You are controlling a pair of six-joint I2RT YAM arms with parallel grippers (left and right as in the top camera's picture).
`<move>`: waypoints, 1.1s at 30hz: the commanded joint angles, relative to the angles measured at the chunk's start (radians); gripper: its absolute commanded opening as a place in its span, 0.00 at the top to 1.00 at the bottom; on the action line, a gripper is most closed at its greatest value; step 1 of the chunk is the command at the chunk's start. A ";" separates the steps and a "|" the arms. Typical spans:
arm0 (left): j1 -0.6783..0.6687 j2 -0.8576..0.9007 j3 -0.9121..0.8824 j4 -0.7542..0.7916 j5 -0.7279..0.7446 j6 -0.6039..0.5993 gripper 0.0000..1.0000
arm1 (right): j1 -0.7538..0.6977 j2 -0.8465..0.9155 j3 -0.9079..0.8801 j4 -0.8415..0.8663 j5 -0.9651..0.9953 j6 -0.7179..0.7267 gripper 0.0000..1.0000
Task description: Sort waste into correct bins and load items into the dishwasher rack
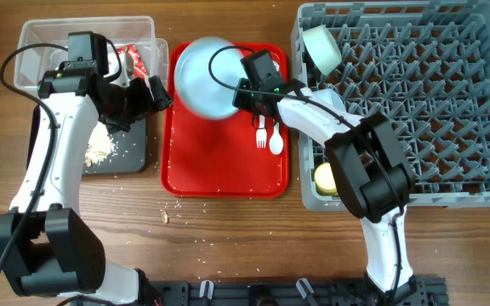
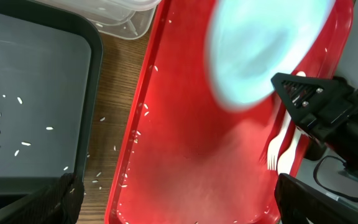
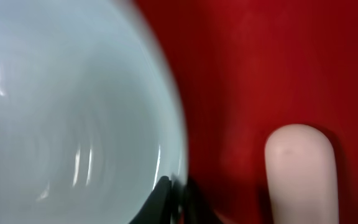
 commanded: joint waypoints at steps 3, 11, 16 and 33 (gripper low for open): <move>0.005 -0.014 0.014 0.003 -0.006 0.009 0.00 | -0.017 0.010 -0.015 -0.135 -0.021 -0.063 0.96; 0.005 -0.014 0.014 0.003 -0.006 0.009 0.00 | -0.081 -0.541 -0.015 -0.174 0.105 -0.456 0.96; 0.005 -0.014 0.014 0.002 -0.006 0.009 0.00 | -0.082 -0.740 -0.016 -0.275 0.741 -0.537 0.96; 0.005 -0.014 0.014 0.003 -0.006 0.009 0.00 | -0.279 -0.497 -0.023 -0.182 1.127 -0.956 0.96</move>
